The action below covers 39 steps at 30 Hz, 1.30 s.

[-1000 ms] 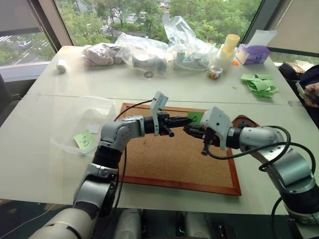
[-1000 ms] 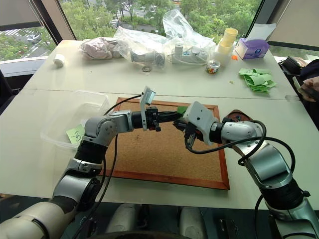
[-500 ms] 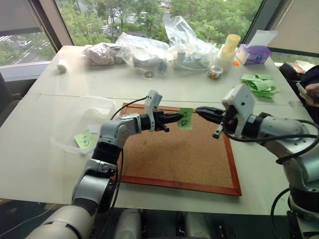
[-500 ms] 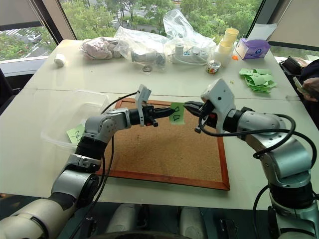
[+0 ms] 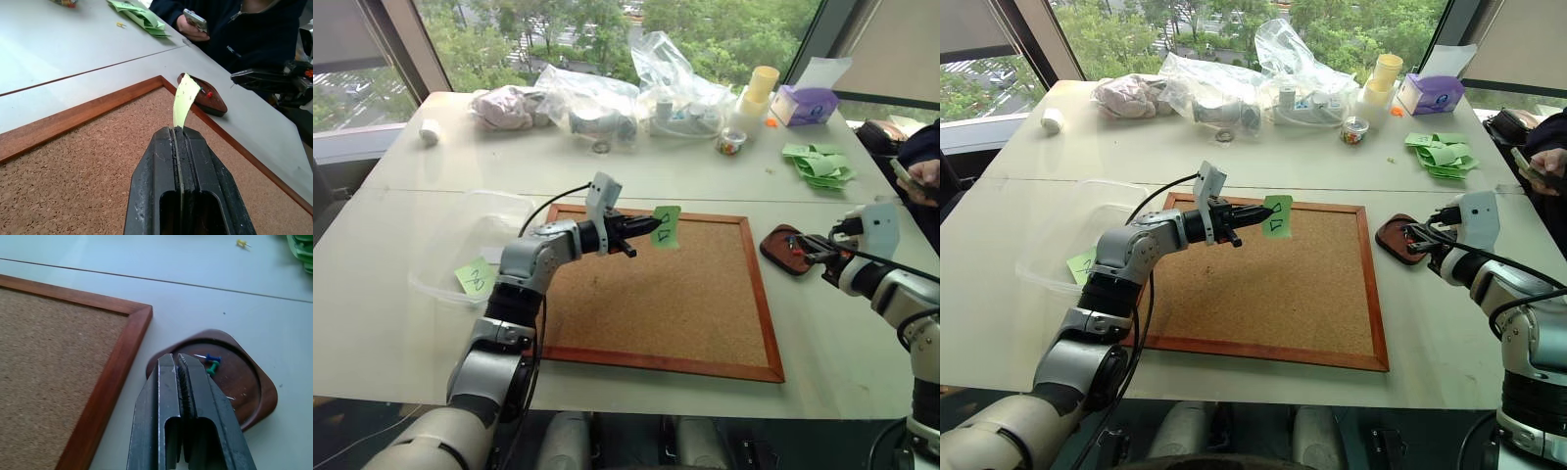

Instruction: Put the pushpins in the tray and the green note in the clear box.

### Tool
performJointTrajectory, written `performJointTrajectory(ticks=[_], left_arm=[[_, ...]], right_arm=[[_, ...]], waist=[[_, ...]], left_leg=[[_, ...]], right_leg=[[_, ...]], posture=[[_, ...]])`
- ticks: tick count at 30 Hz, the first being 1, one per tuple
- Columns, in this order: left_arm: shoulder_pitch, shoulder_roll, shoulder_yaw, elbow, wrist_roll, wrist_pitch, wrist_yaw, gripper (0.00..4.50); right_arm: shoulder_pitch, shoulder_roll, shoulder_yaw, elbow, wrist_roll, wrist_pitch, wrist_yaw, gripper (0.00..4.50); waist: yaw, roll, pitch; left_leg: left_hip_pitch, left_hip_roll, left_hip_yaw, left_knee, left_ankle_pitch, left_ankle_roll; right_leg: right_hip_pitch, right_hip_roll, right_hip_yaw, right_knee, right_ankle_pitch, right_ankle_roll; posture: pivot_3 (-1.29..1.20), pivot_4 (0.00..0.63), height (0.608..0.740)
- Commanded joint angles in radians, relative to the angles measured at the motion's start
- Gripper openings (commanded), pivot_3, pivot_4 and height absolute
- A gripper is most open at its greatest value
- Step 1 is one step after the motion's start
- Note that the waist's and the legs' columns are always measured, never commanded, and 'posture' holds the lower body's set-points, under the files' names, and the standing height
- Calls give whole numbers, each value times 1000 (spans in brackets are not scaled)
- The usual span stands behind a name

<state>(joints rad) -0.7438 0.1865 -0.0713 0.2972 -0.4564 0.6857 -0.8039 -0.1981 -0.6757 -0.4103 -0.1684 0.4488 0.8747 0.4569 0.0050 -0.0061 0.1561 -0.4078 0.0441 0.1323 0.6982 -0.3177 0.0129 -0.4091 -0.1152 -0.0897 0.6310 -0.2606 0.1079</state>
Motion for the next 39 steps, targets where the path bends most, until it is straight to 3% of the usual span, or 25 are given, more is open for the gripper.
performJointTrajectory(ticks=[1, 7, 8, 11, 15, 17, 27, 36, 39], left_arm=[[7, 1, -11, -68, 14, -30, 1, 38], [32, 5, -22, -96, 36, -47, 10, 38], [36, 5, -20, -100, 36, -47, 14, 8], [45, 8, -17, -112, 34, -46, 22, 0], [54, 11, -18, -124, 33, -45, 28, 0], [58, 10, -20, -125, 34, -47, 31, 0], [39, 24, 11, -138, 35, -74, 69, 0], [21, 50, 95, -185, 73, -139, 217, 0], [5, 92, 162, -288, 173, -161, 419, 0]], right_arm=[[-23, 11, 20, 83, -36, -81, -1, 0], [-31, 26, 48, 197, -59, -152, 14, 0], [-34, 29, 48, 215, -62, -160, 11, 270], [-38, 32, 47, 238, -65, -173, 9, 1308], [-49, 37, 33, 222, -50, -166, 2, 3479], [-54, 38, 26, 196, -37, -158, 1, 4339], [-99, 1, -9, -34, 93, -2, 8, 4430], [-63, -129, 115, -278, 221, -40, 309, 4430], [-143, -160, 247, -297, 219, -70, 422, 4430]], waist=[[0, 0, 0], [4, 0, 0], [4, 0, 0], [6, 0, 0], [5, 0, 0], [5, 0, 0], [7, 0, 0], [7, 0, 1], [3, -1, 1]], left_leg=[[0, 0, 0, 0, 0, 0], [0, 0, 1, 0, 0, 0], [0, 0, 1, 0, 0, 0], [0, 0, 1, 1, 0, 0], [0, 0, 1, 1, 0, -1], [0, 0, 1, 1, 0, -1], [0, 0, 1, 0, 1, -1], [0, 0, -2, 0, 0, -1], [0, 0, -2, 0, 0, -1]], right_leg=[[0, 0, 0, 0, 0, 0], [1, 0, 0, 0, 0, 0], [1, 0, 0, 0, 0, 0], [1, 0, 0, 0, 0, 0], [1, 0, 0, 0, 0, 0], [1, 0, 0, 0, 0, 0], [1, 0, 0, 0, 0, 0], [1, 0, 0, 0, 0, 0], [1, 0, 0, 0, 0, 0]], posture=[[0, 150, 740], [0, 150, 740], [0, 150, 740], [0, 150, 740], [0, 150, 740], [0, 150, 740], [0, 150, 740], [0, 150, 740], [0, 150, 740]])
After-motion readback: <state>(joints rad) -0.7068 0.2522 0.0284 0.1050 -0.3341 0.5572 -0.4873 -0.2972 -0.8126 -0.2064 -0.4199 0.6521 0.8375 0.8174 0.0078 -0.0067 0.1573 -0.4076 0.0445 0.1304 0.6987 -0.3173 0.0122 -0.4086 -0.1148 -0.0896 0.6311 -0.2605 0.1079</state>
